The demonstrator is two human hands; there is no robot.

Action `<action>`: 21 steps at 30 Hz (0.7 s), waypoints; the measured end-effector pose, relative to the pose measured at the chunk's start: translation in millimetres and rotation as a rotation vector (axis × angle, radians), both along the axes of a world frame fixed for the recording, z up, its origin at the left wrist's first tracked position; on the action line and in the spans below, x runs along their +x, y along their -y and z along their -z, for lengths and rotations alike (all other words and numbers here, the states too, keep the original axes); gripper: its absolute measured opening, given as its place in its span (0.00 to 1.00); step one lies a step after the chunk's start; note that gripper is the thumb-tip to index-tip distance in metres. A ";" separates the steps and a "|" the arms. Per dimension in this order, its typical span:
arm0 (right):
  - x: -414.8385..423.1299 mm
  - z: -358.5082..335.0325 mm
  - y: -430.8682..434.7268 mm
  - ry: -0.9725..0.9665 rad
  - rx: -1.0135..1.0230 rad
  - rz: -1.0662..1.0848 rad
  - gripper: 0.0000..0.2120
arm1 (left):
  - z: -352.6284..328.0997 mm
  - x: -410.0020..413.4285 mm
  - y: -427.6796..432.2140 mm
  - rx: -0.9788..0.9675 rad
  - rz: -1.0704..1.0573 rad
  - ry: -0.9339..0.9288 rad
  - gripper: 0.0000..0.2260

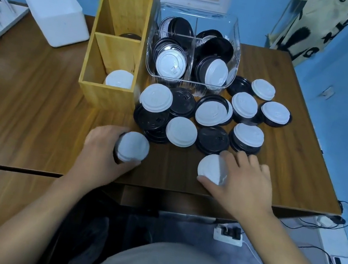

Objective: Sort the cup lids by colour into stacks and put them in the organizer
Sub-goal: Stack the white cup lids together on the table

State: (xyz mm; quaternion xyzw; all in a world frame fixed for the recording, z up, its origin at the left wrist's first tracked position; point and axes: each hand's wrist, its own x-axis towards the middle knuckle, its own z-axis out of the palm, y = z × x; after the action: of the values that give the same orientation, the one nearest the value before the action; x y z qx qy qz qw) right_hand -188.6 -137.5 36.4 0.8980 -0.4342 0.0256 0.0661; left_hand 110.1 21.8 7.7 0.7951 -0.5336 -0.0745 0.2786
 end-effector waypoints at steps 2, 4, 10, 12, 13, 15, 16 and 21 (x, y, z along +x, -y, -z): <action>6.7 0.6 -7.1 -0.040 0.009 0.052 0.44 | 2.7 -3.7 -1.2 0.020 0.121 -0.021 0.28; 12.3 1.1 -13.1 -0.063 0.019 0.081 0.46 | 3.2 -6.4 -2.7 0.031 0.243 -0.052 0.31; -2.1 -6.9 -13.9 0.118 0.170 -0.138 0.38 | -6.7 -16.0 -3.7 0.002 0.128 0.078 0.40; -9.7 -6.7 -10.0 0.160 0.317 -0.275 0.36 | -4.9 -22.2 -5.1 0.018 0.051 0.099 0.40; -11.7 -4.6 -7.7 0.161 0.368 -0.309 0.36 | -2.4 -24.2 -5.3 0.016 0.061 0.092 0.38; -12.4 -0.2 -4.7 0.150 0.408 -0.331 0.35 | -0.1 -24.9 -3.4 0.005 0.144 0.036 0.34; -11.4 1.5 -3.9 0.148 0.401 -0.330 0.35 | 0.3 -24.2 -1.3 0.006 0.204 -0.017 0.32; 0.2 1.8 -9.8 0.144 0.301 -0.215 0.40 | 1.4 -25.4 7.4 0.004 0.420 -0.146 0.36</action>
State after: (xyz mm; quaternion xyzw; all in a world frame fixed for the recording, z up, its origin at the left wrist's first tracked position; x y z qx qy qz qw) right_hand -188.4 -127.8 34.6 0.9349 -0.3383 0.0316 -0.1031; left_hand 84.7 14.4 6.3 0.6594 -0.6659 -0.1891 0.2933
